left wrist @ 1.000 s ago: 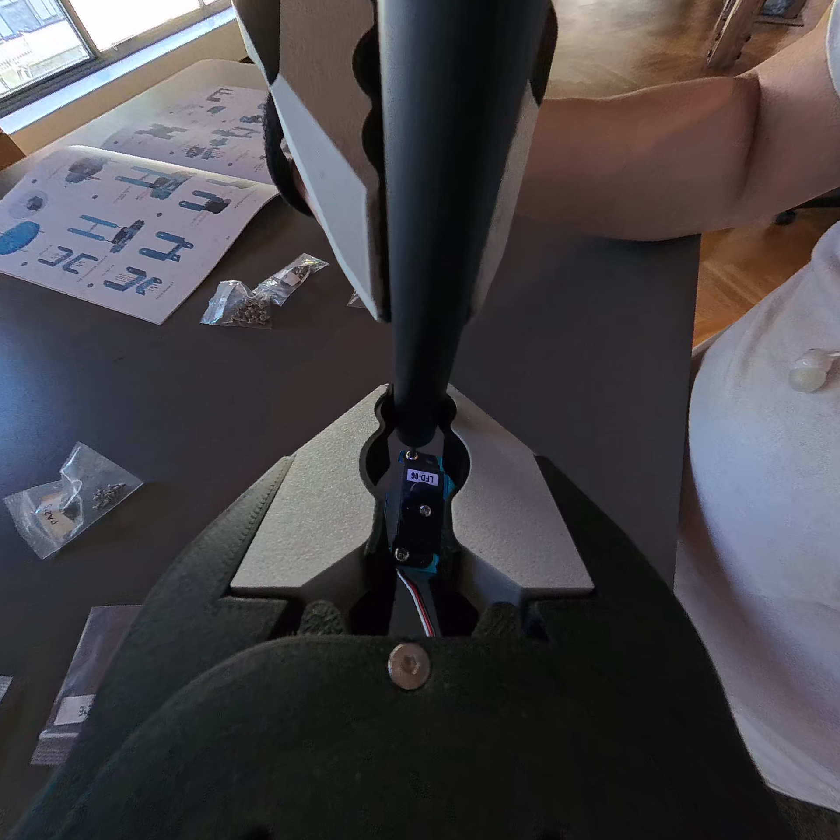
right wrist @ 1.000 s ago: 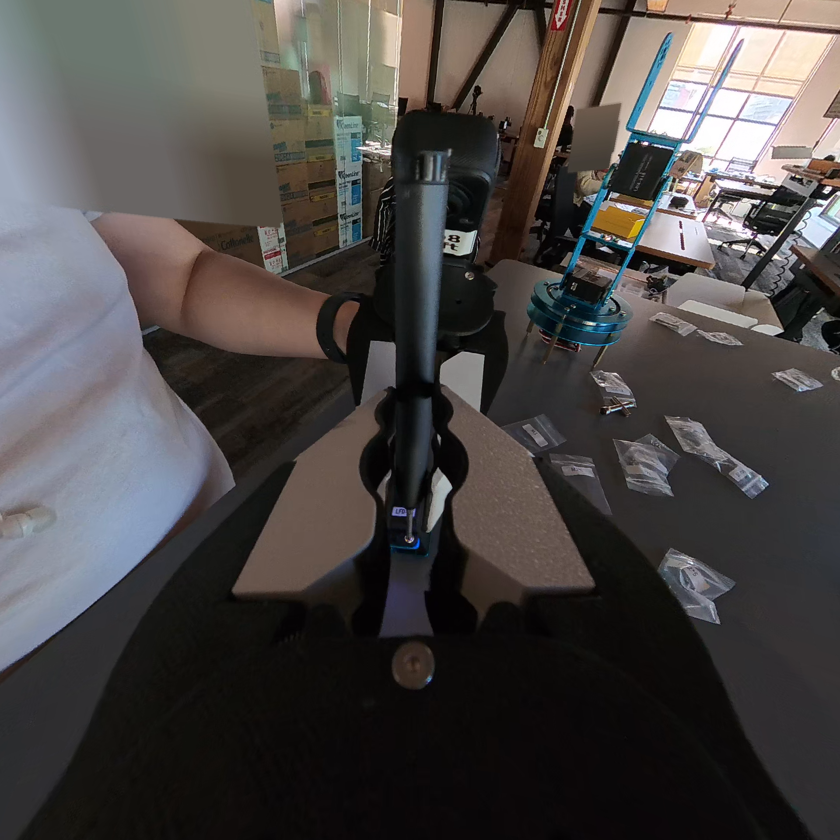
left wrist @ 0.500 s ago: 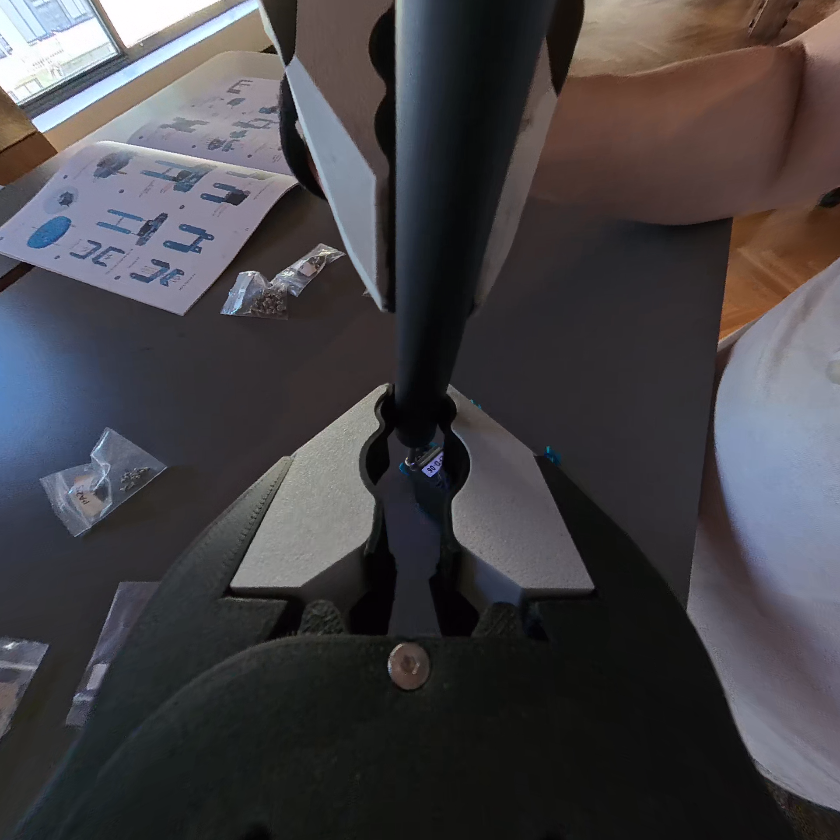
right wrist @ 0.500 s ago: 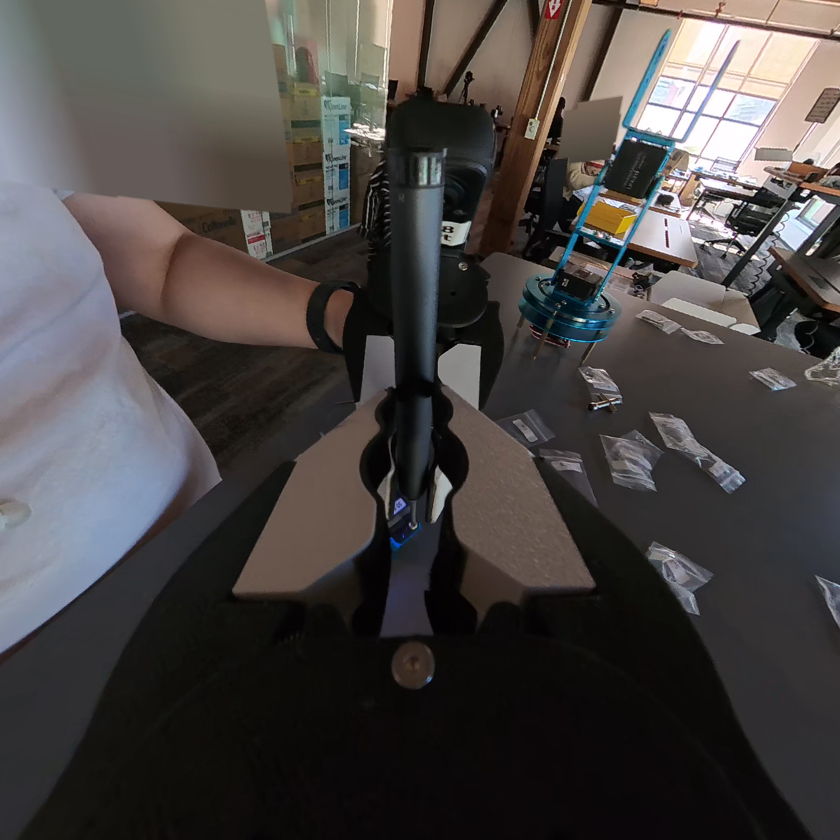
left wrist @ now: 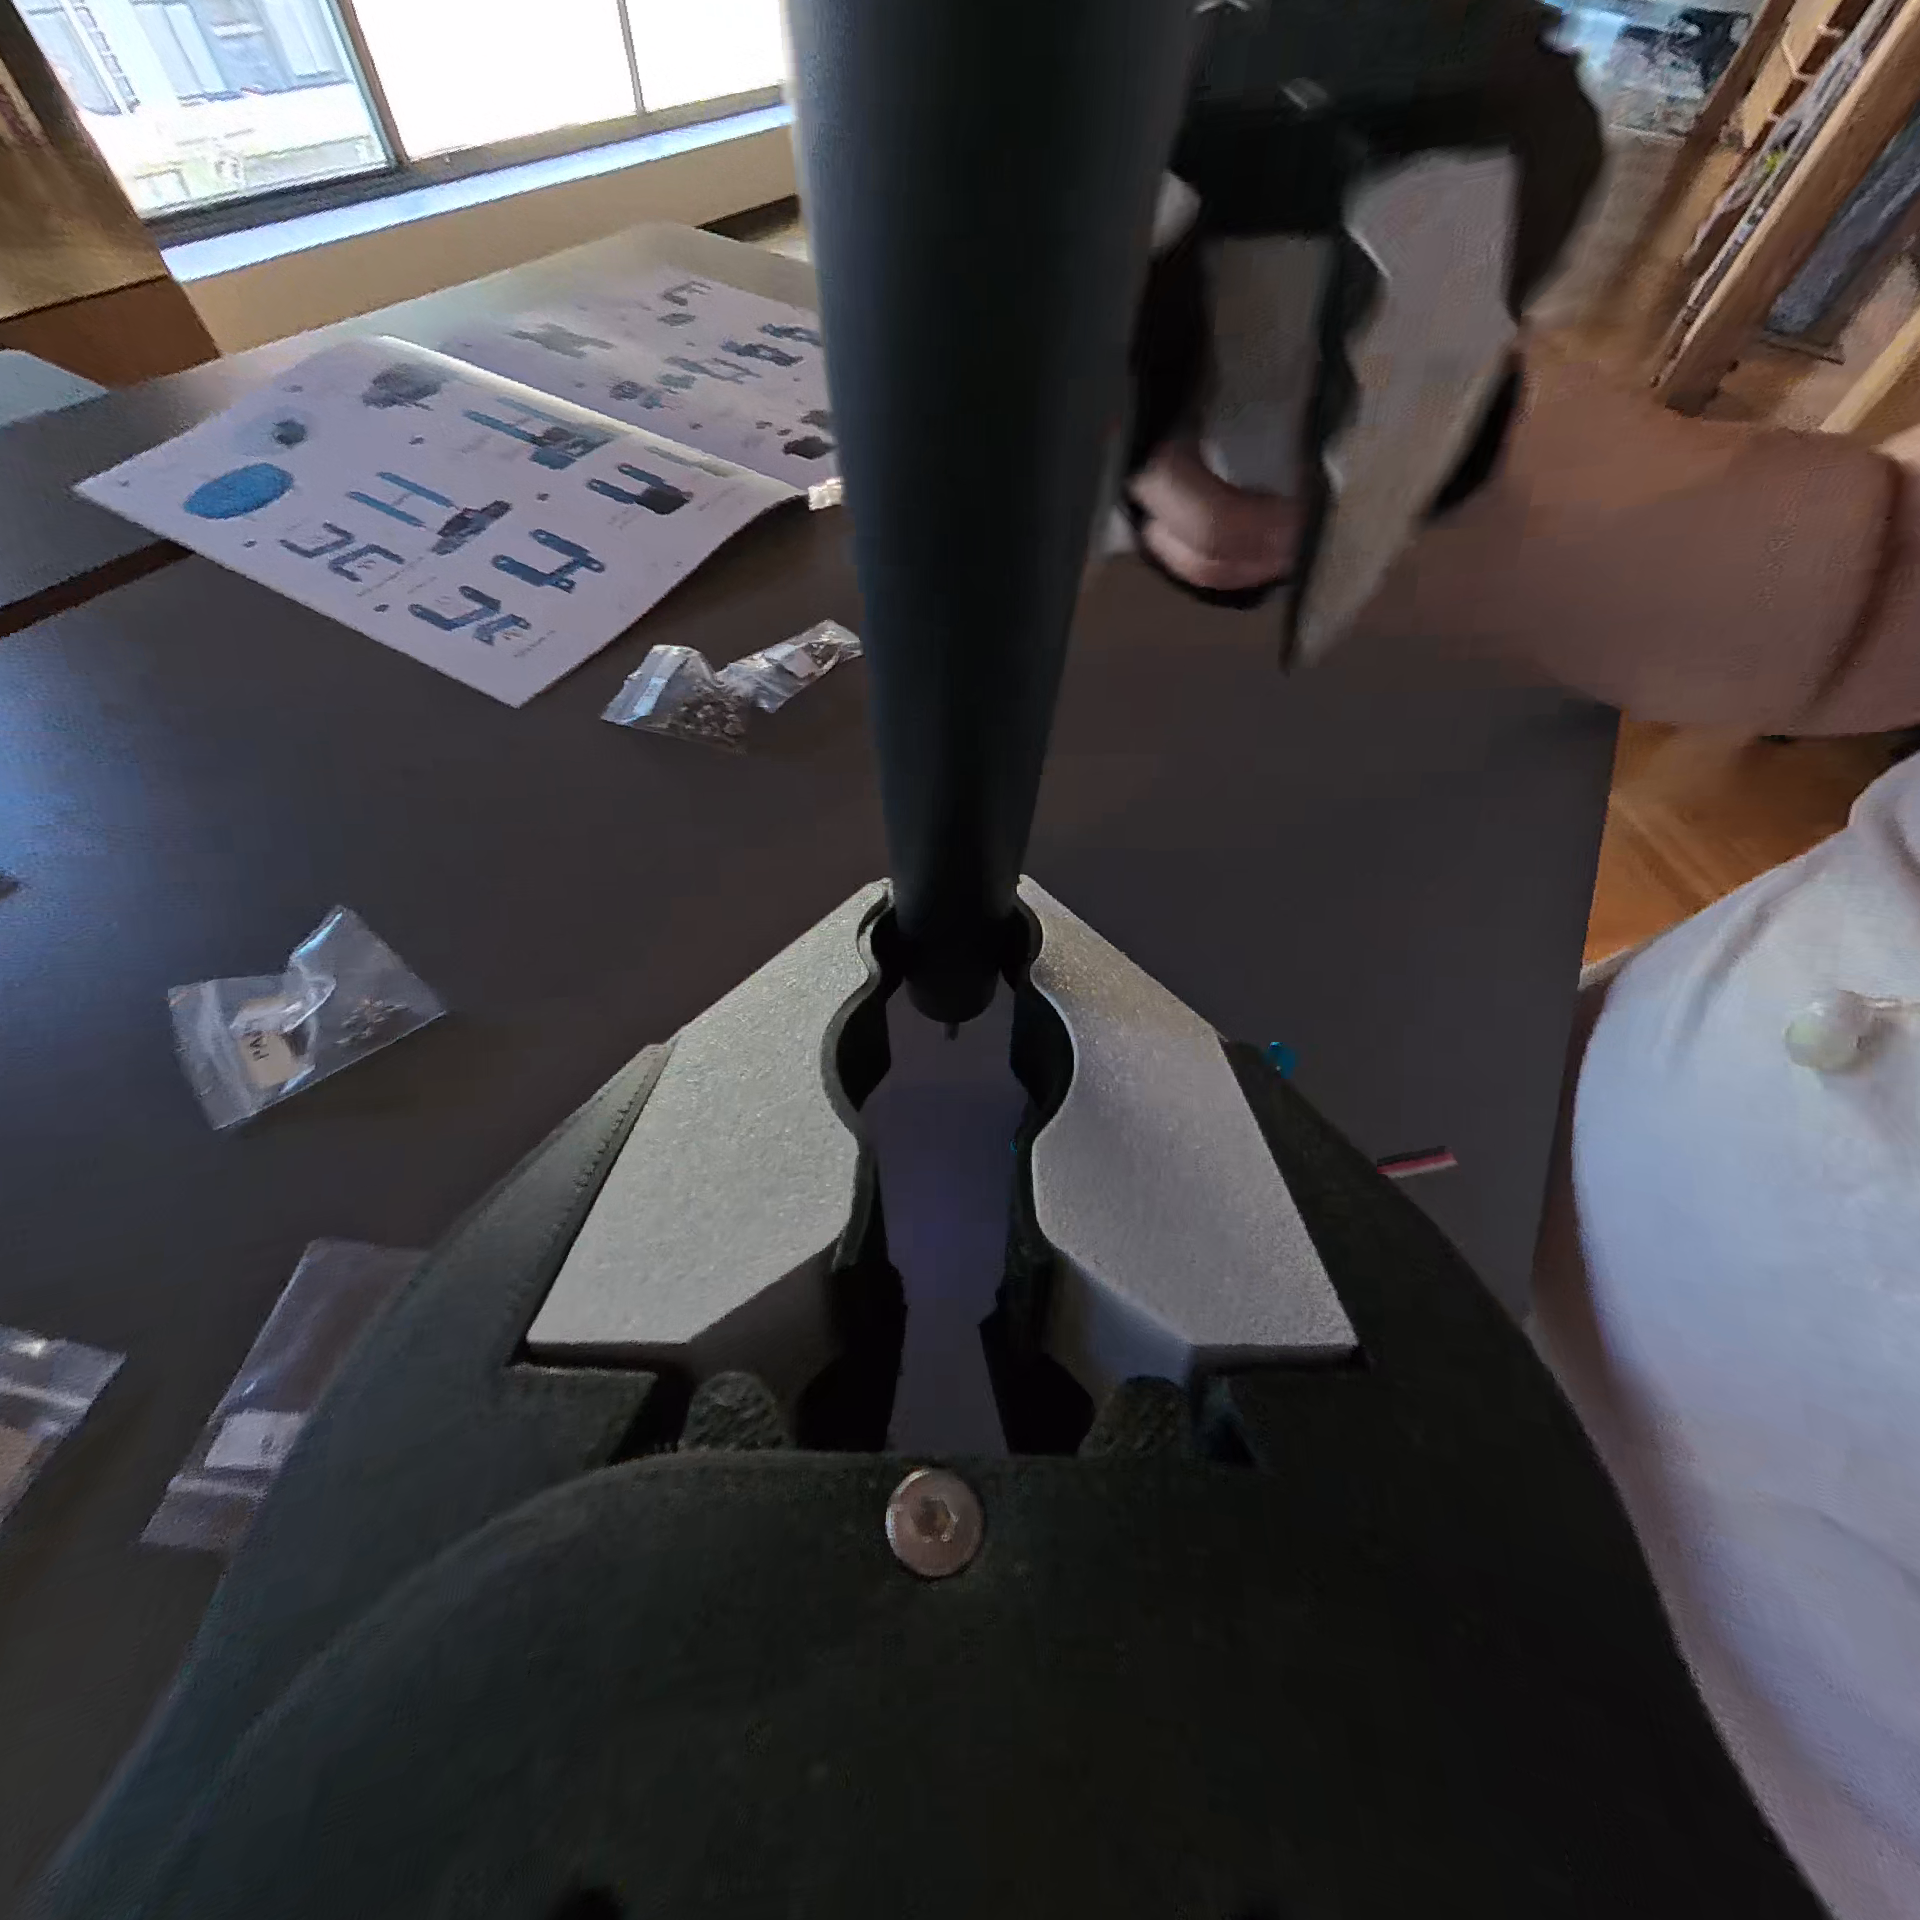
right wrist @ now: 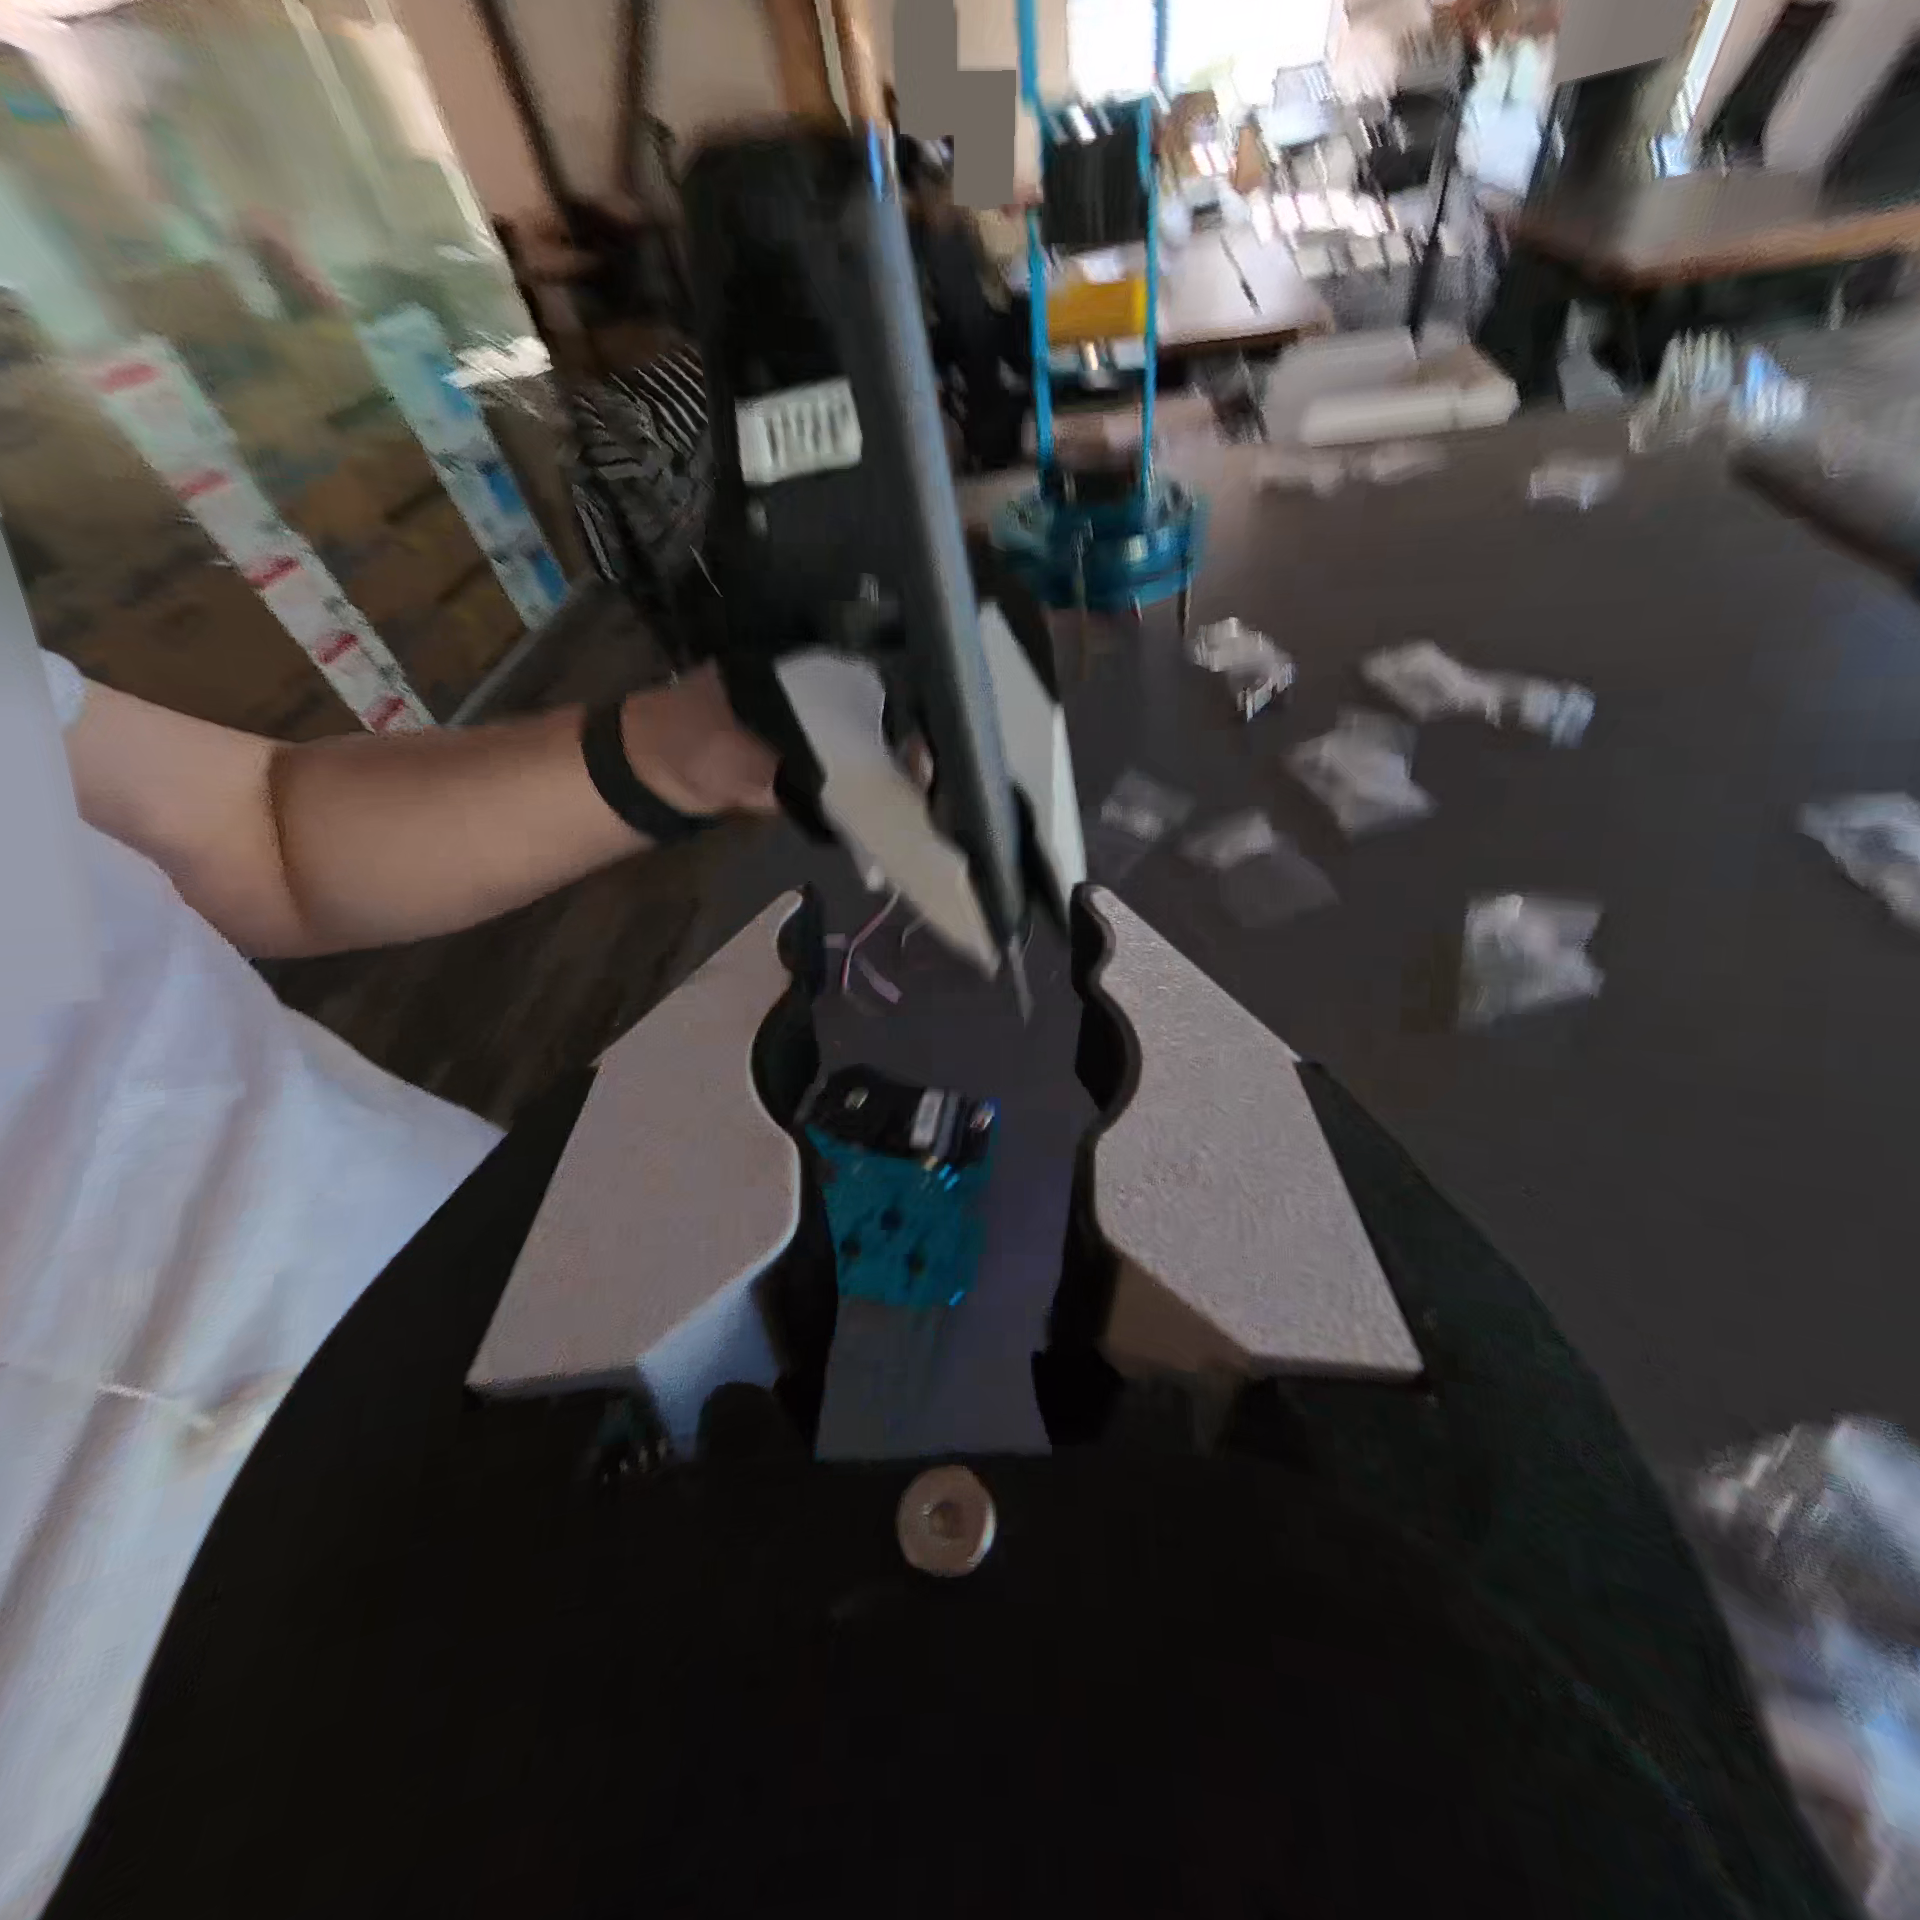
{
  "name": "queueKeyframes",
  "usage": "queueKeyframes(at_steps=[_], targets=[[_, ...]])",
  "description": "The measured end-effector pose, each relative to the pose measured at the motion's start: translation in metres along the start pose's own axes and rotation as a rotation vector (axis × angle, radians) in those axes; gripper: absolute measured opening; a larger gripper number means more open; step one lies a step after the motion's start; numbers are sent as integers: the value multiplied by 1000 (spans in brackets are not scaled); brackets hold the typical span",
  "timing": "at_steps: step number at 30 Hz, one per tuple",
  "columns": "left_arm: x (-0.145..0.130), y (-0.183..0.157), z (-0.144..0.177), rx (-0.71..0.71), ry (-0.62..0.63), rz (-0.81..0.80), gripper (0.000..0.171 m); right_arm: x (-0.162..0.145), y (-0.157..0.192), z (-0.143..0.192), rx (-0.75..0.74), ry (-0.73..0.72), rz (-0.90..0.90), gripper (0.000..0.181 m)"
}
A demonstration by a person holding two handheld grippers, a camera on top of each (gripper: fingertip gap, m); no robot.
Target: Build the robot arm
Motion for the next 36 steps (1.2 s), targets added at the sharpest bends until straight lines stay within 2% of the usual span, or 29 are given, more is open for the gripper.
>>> queueKeyframes(at_steps=[4, 7, 9, 10, 13, 15, 17, 21, 23, 25, 27, 28, 30, 31, 36], targets=[[-5, 10, 14, 67, 64, 22, 17, -36, 37, -29, -130, 241, -168, 55], [-13, 16, 23, 71, 68, 42, 17, -46, 52, -52, -313, 364, -114, 48], [-19, 20, 27, 50, 58, 63, 17, -47, 56, -65, -410, 483, -64, 53], [-21, 21, 29, 38, 50, 69, 17, -47, 55, -71, -444, 535, -48, 60], [-25, 25, 29, -25, 15, 69, 17, -50, 49, -89, -459, 649, -37, 58], [-27, 27, 27, -71, -3, 65, 17, -49, 47, -91, -458, 744, 92, 48], [-30, 28, 23, -104, -5, 61, 17, -49, 49, -89, -391, 848, 242, 47], [-35, 29, 14, -139, 12, 49, 17, -52, 48, -62, -334, 1058, 532, 40], [-36, 29, 11, -159, 17, 43, 17, -49, 45, -45, -333, 1061, 481, 40], [-37, 28, 10, -176, 19, 44, 17, -44, 40, -23, -413, 1038, 310, 40], [-38, 28, 10, -185, 16, 47, 17, -38, 35, -6, -530, 938, 80, 39], [-39, 28, 11, -187, 16, 50, 17, -35, 35, -3, -554, 827, -21, 40], [-40, 29, 12, -181, 17, 48, 17, -31, 39, -9, -509, 537, -179, 38], [-40, 30, 13, -175, 20, 45, 17, -32, 40, -15, -487, 447, -232, 39], [-39, 33, 14, -188, 23, 40, 17, -44, 32, -37, -521, 379, -357, 48]])
Point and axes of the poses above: each gripper's, where its closed fingertips meet, z back along the fingers, x out of its top, y = z × x across the jaws, the point moved 10 cm from there along z, back along the fingers, and after that the axes turned 12 degrees about x, right-handed, at the moved point
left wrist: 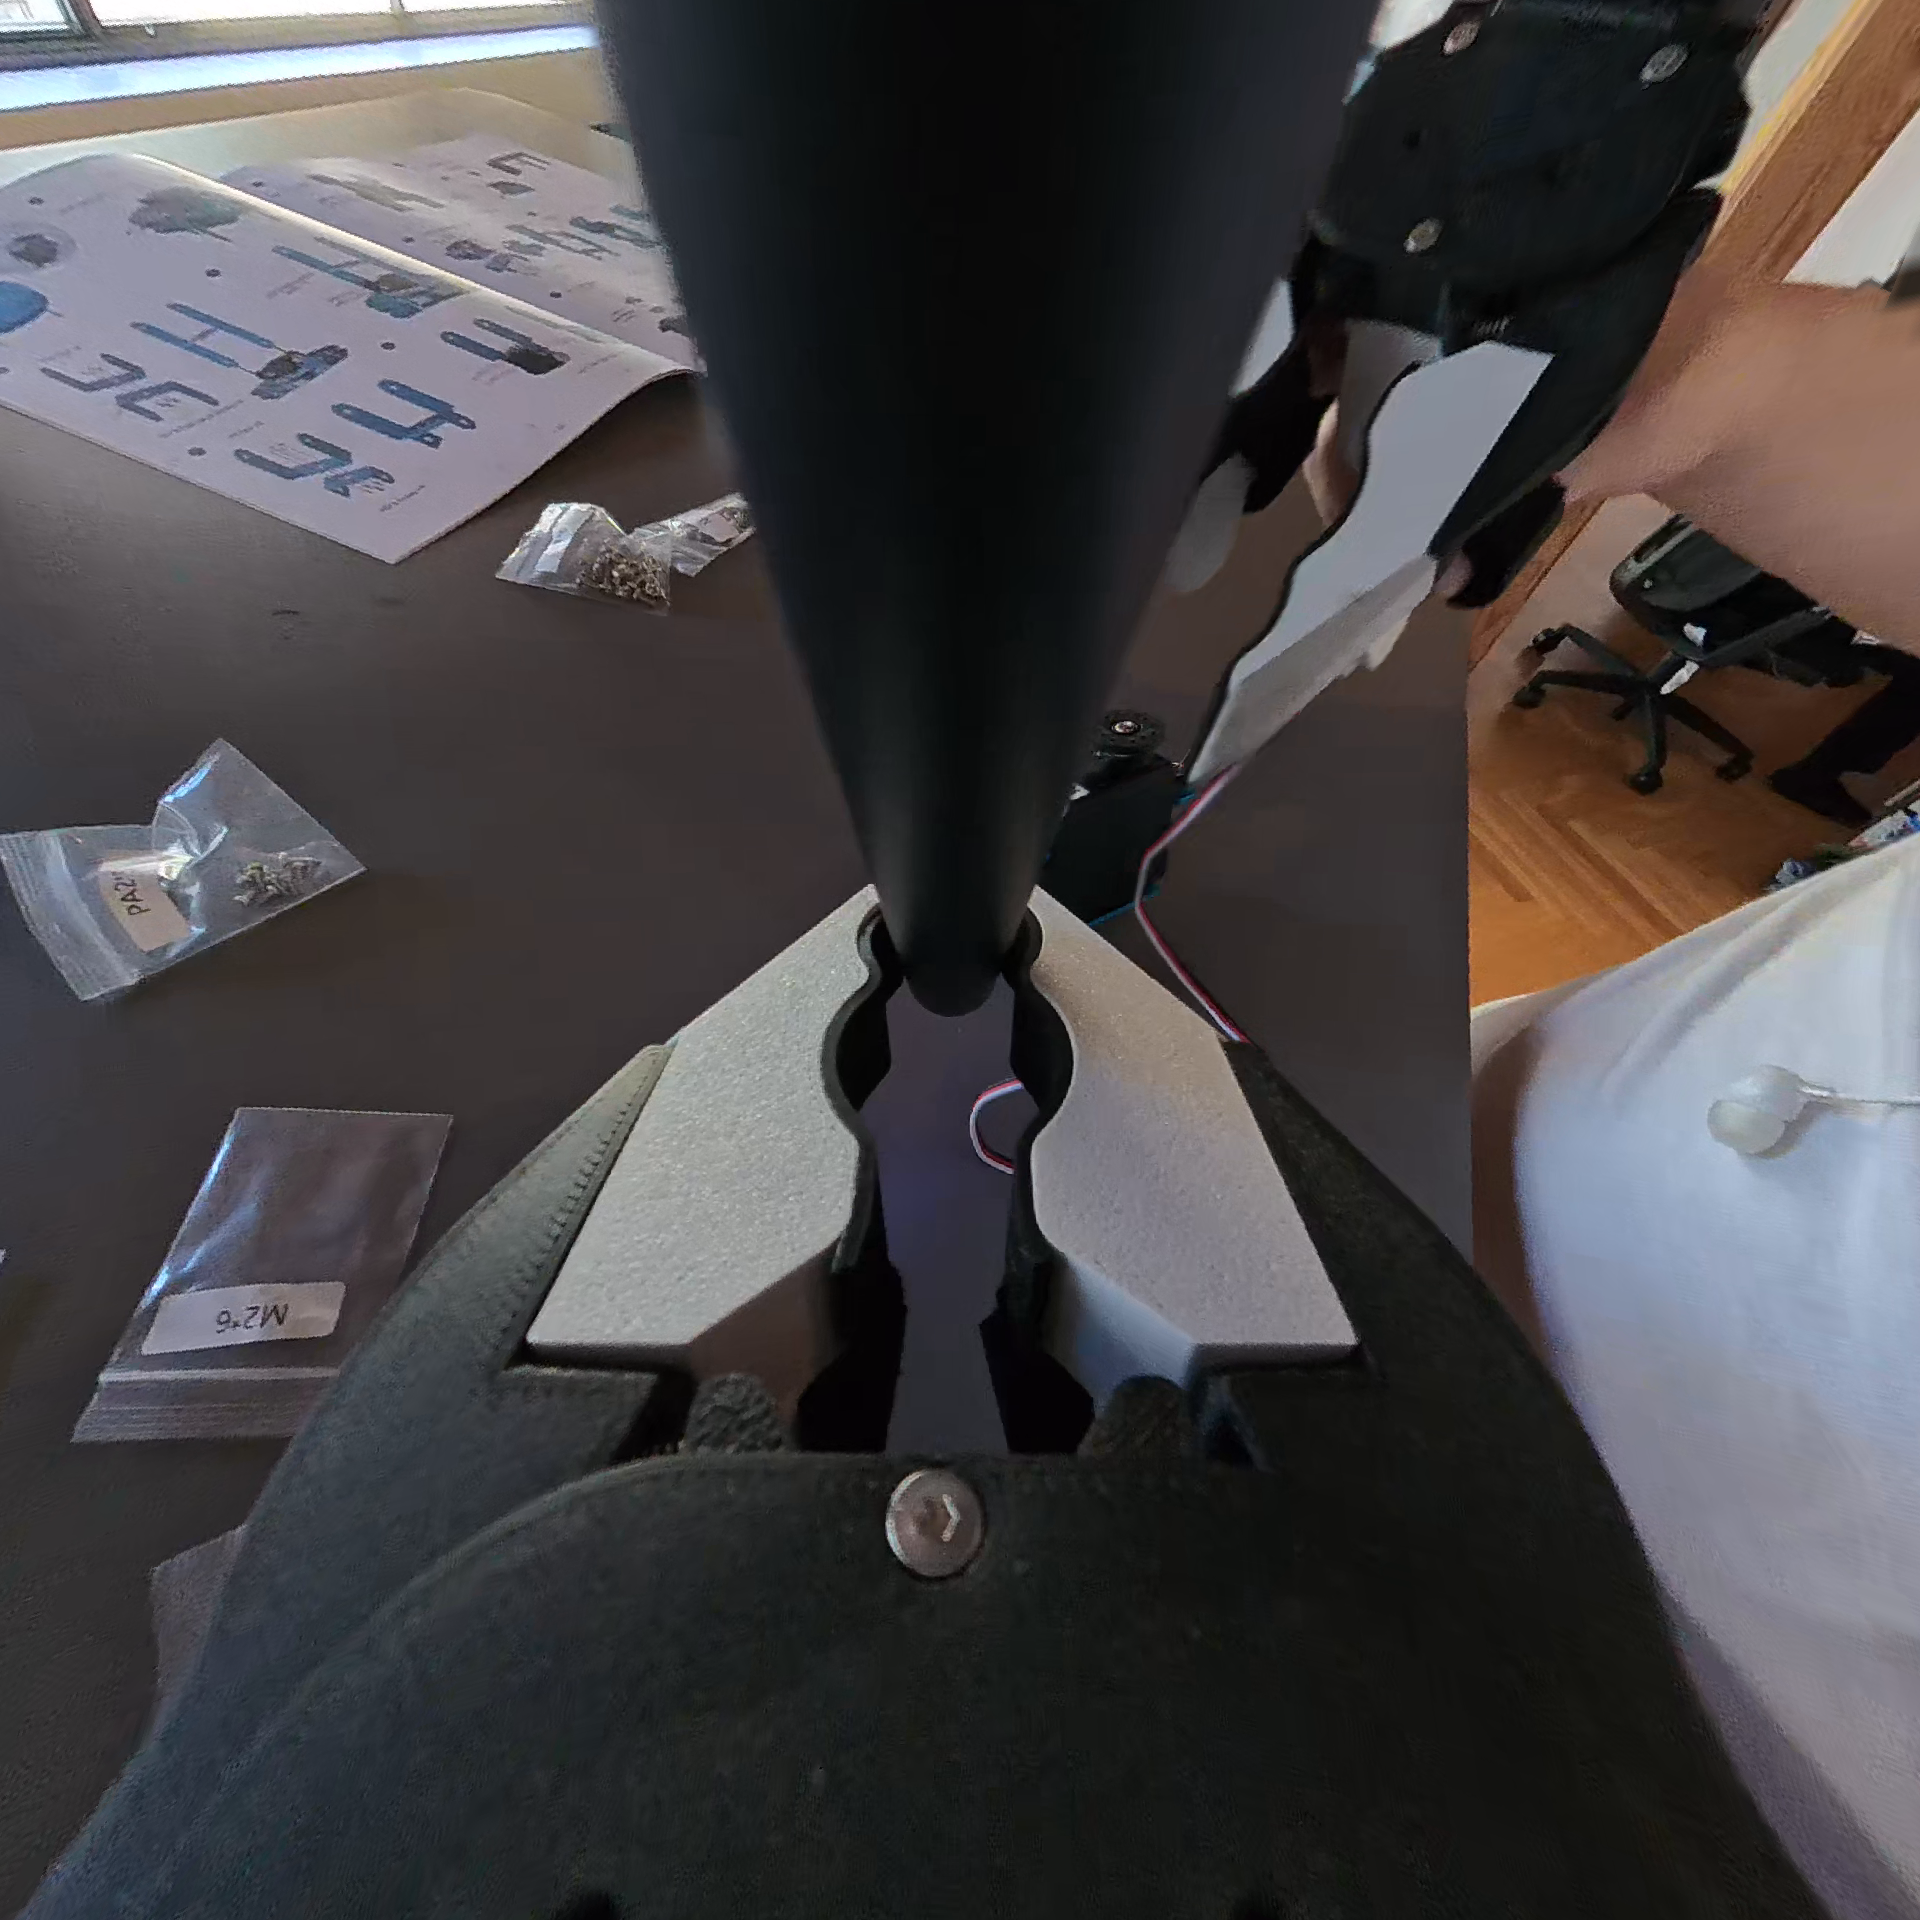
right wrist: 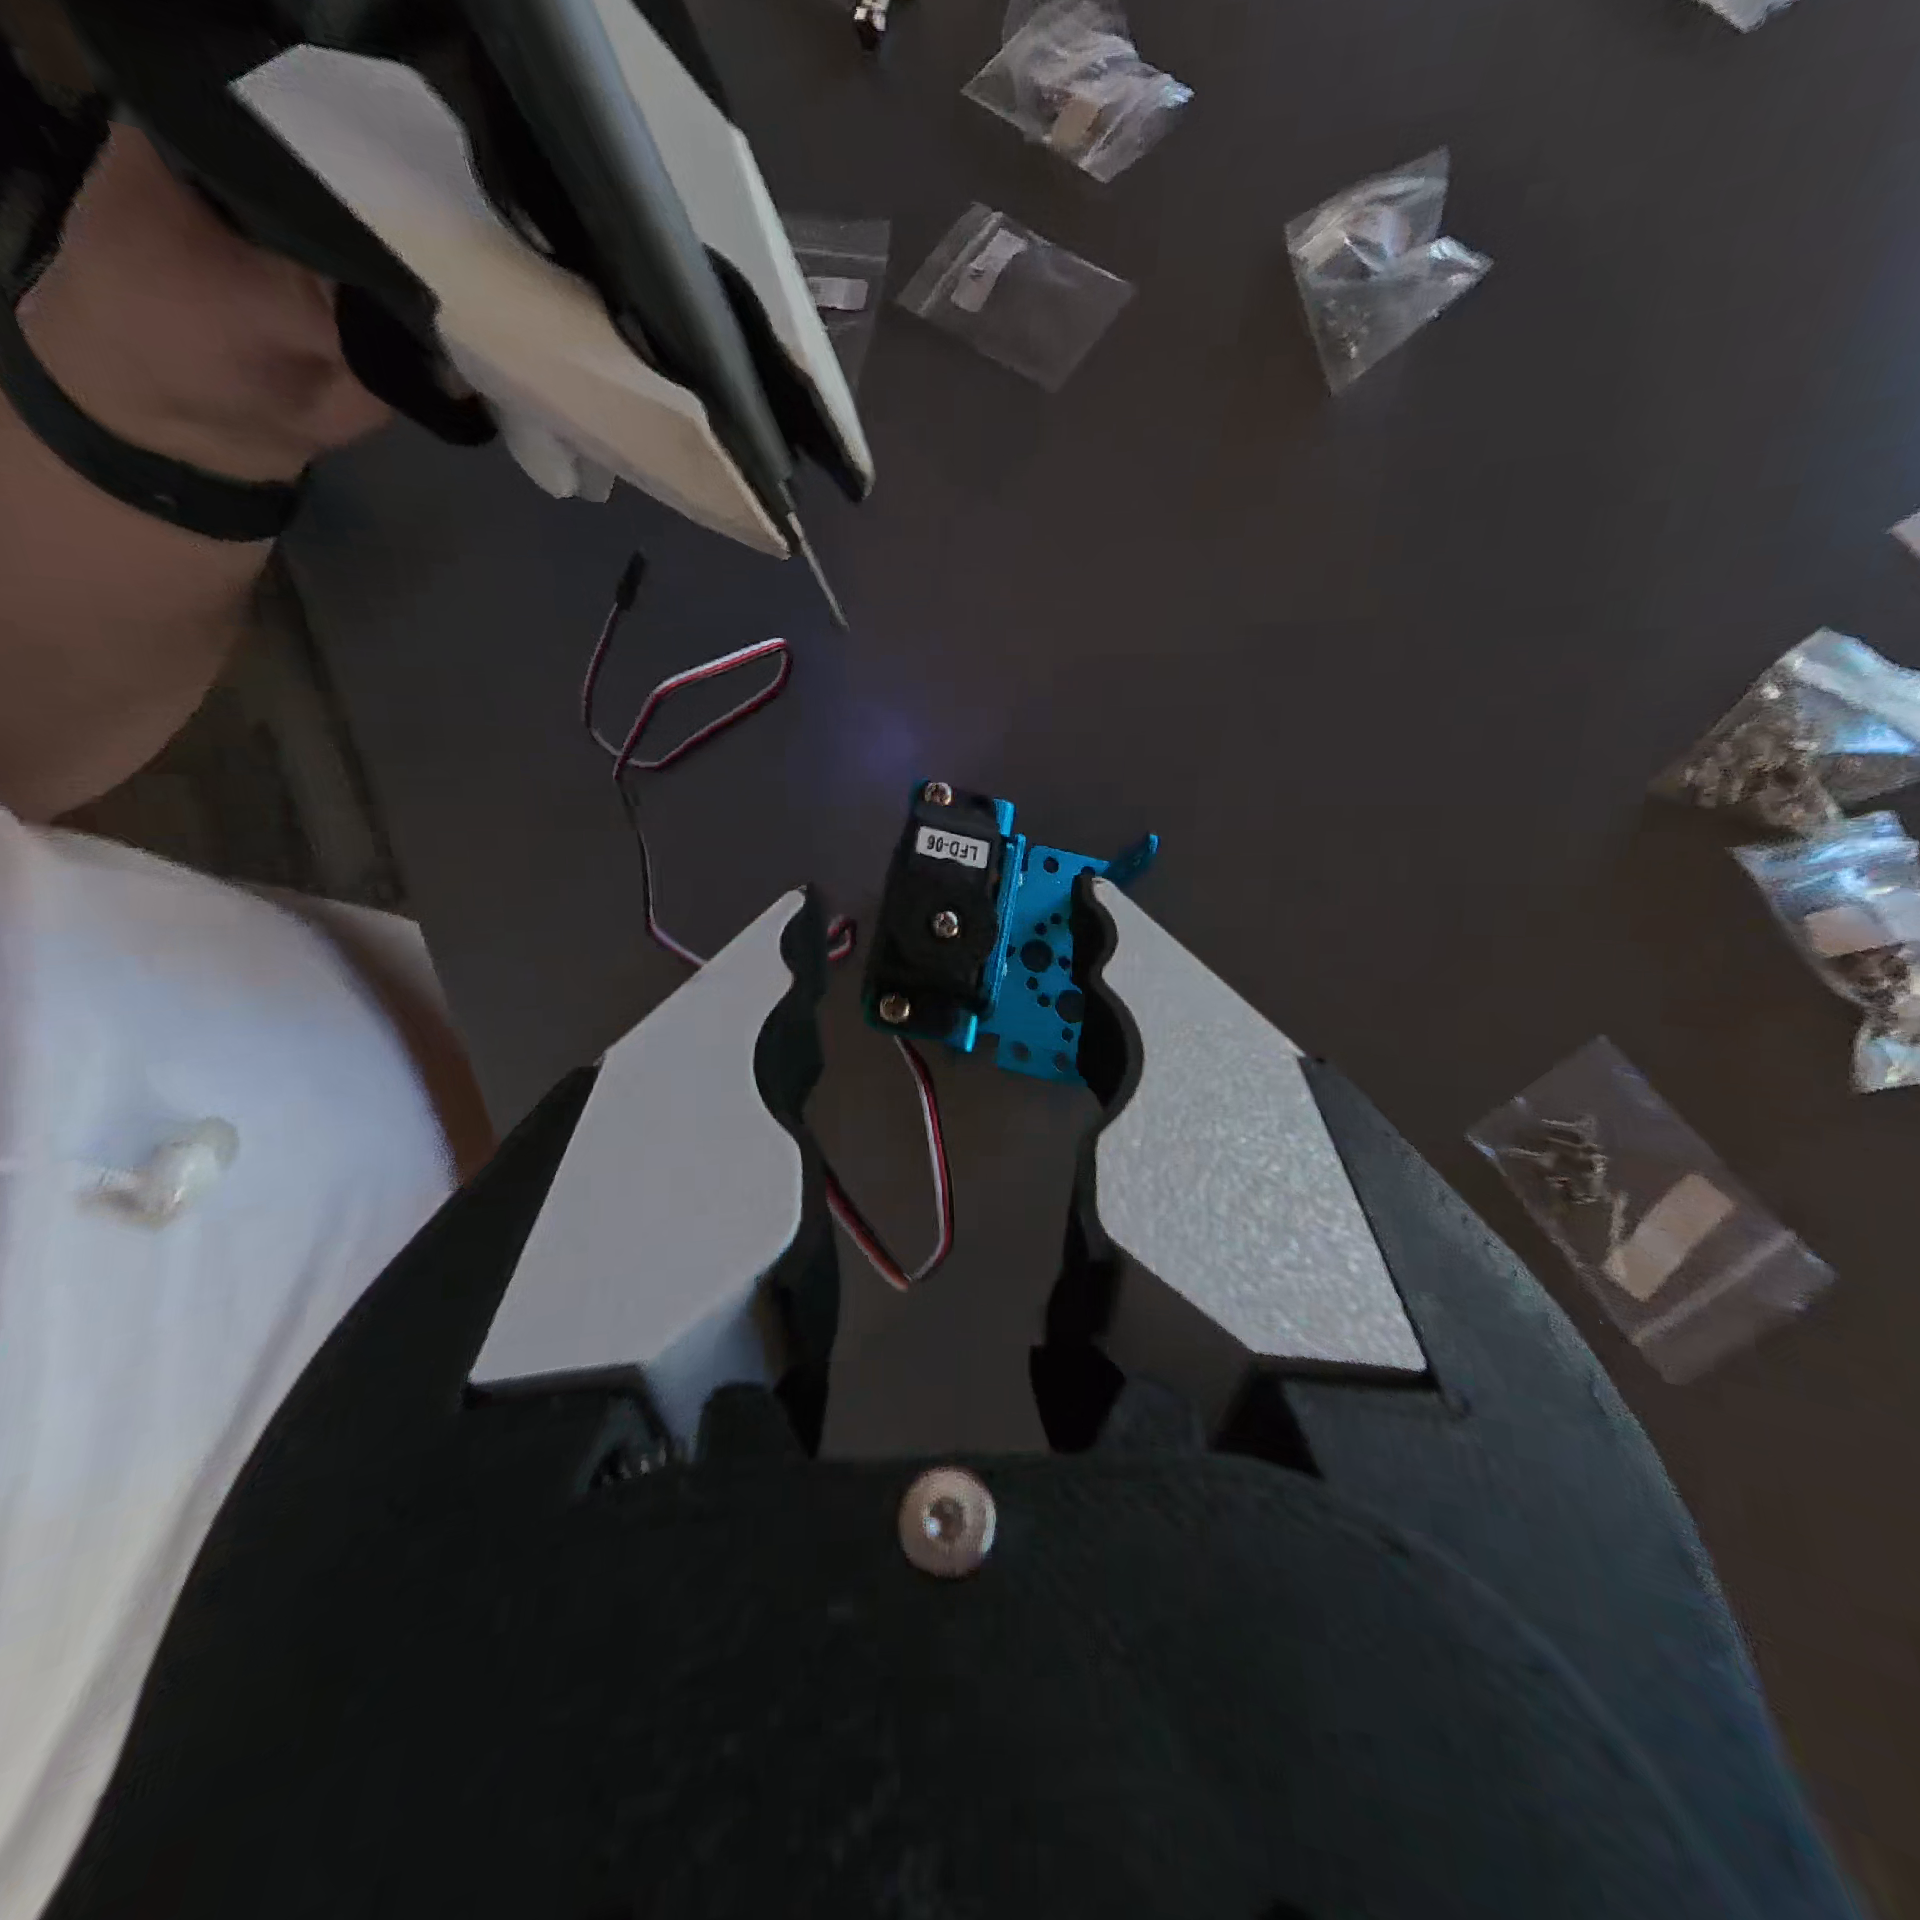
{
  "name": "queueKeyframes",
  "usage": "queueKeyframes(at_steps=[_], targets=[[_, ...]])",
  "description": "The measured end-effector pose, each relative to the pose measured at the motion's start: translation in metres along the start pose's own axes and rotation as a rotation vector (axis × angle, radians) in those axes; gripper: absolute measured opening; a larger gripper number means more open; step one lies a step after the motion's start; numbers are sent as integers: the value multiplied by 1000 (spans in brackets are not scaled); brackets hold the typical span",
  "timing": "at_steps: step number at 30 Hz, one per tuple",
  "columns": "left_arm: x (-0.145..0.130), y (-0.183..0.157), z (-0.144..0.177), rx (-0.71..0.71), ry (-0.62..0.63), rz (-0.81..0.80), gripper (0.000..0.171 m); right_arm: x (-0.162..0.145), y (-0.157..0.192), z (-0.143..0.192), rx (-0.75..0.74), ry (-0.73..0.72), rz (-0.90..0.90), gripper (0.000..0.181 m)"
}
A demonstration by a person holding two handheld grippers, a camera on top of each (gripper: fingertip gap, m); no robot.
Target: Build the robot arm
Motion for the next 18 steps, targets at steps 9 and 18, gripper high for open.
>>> queueKeyframes(at_steps=[9, 18], targets=[[1, -2, -2, -20, 20, -29, 17, -9, -8, -27, 29, 88, -148, 30], [2, -3, 0, -35, 57, -52, 17, -2, -67, -6, 501, 71, -472, 29]])
Point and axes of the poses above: each gripper's, where its closed fingertips meet, z back along the fingers, x out of its top, y = z × x across the jaws, the point moved 10 cm from there along z, back along the fingers, and after that the axes turned 12 degrees about x, right-handed, at the moved point
